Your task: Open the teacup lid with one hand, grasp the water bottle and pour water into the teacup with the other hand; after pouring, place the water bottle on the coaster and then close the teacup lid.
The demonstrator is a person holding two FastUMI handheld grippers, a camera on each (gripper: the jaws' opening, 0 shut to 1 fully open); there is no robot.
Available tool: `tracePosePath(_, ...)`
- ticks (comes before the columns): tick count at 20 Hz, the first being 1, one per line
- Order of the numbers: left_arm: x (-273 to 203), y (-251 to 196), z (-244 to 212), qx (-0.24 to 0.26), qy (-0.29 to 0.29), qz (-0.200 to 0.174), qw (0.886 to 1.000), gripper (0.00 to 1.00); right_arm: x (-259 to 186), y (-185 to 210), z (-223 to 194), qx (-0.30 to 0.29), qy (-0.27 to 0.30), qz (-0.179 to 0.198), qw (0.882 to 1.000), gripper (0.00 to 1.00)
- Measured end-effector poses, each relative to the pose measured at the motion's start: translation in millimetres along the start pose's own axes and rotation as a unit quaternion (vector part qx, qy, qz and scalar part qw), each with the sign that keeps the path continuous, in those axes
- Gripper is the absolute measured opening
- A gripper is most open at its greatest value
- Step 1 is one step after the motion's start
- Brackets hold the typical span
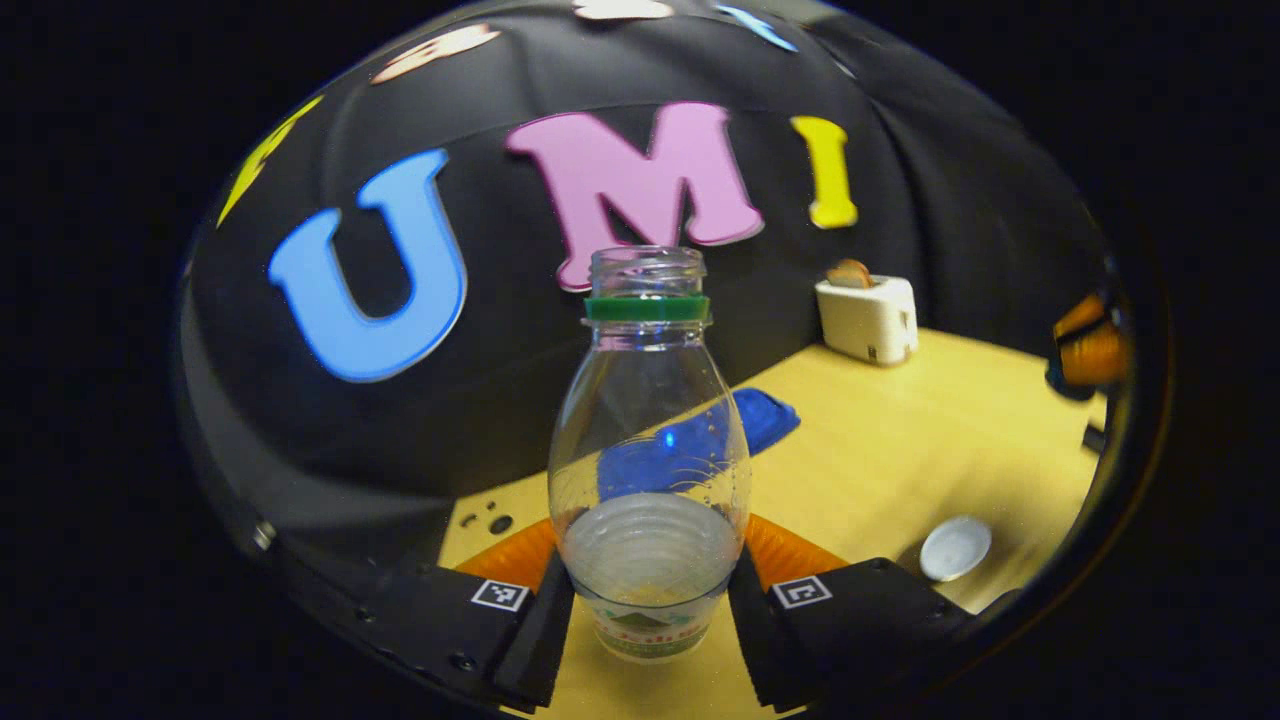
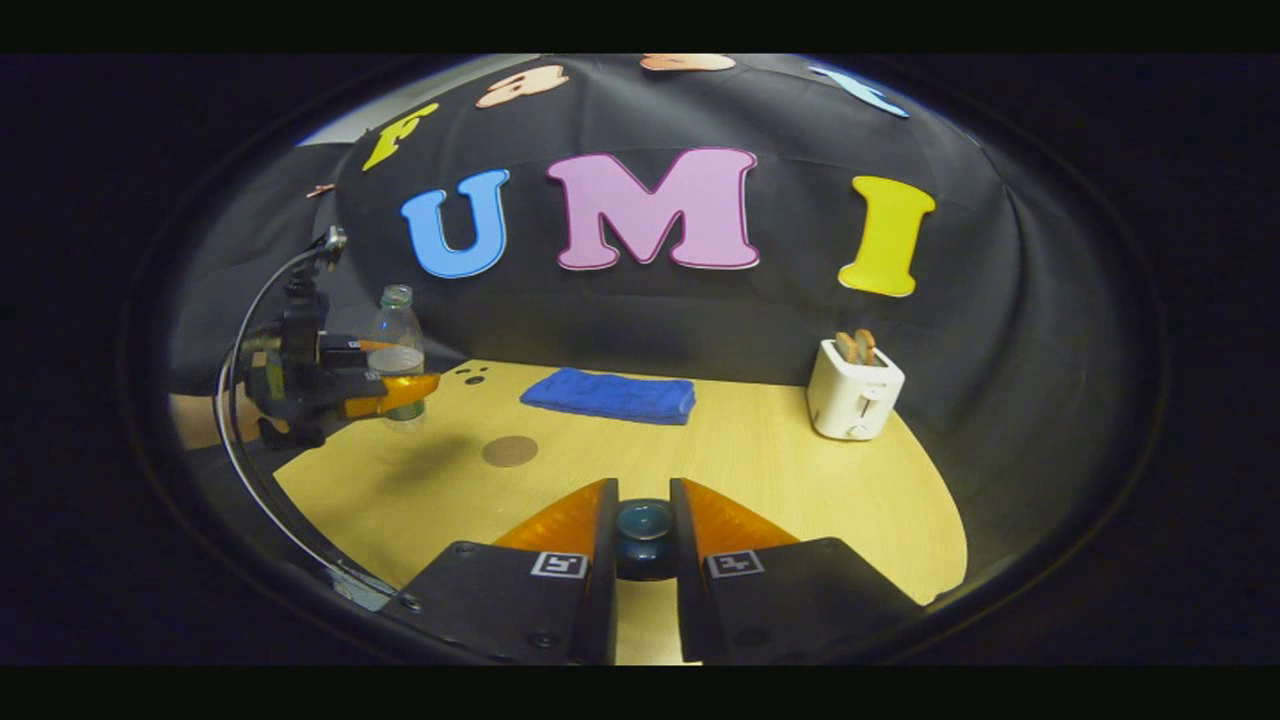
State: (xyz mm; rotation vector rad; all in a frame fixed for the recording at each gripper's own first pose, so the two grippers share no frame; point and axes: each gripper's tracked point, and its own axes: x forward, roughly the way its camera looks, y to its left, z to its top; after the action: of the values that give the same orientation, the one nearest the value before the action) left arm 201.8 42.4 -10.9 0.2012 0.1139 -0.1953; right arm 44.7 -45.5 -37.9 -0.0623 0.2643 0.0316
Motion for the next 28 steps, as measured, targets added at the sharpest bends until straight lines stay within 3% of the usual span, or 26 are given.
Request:
tracePosePath(4,38.5,20.3,-1.9,-0.136,-0.036,-0.005,0.990,0.74,21.2,26.8,4.0,0.012,-0.009,0.029,0.999,0.26)
tracePosePath(6,70.9,20.1,-8.8,-0.165,-0.051,-0.007,0.985,0.74,33.2,34.7,2.3,0.009,-0.020,0.036,0.999,0.28)
tracePosePath(11,128.5,-6.7,-50.0,-0.159,-0.052,-0.029,0.986,0.75,57.1,38.9,-32.5,-0.011,-0.019,0.032,0.999,0.28)
tracePosePath(14,147.5,-10.0,-79.0,-0.134,-0.032,-0.018,0.990,0.76,63.2,42.1,-56.8,0.004,-0.003,0.033,0.999,0.29)
tracePosePath(23,151.0,-11.4,-94.0,-0.107,-0.033,-0.023,0.993,0.80,74.3,49.6,-78.5,0.016,-0.005,0.041,0.999,0.28)
tracePosePath(26,141.6,-17.0,-97.2,-0.101,-0.026,-0.029,0.994,0.95,74.4,49.8,-79.0,0.021,-0.005,0.040,0.999,0.28)
tracePosePath(28,130.9,-15.9,-99.0,-0.106,-0.020,-0.030,0.994,0.95,73.3,50.5,-78.7,0.021,-0.006,0.041,0.999,0.28)
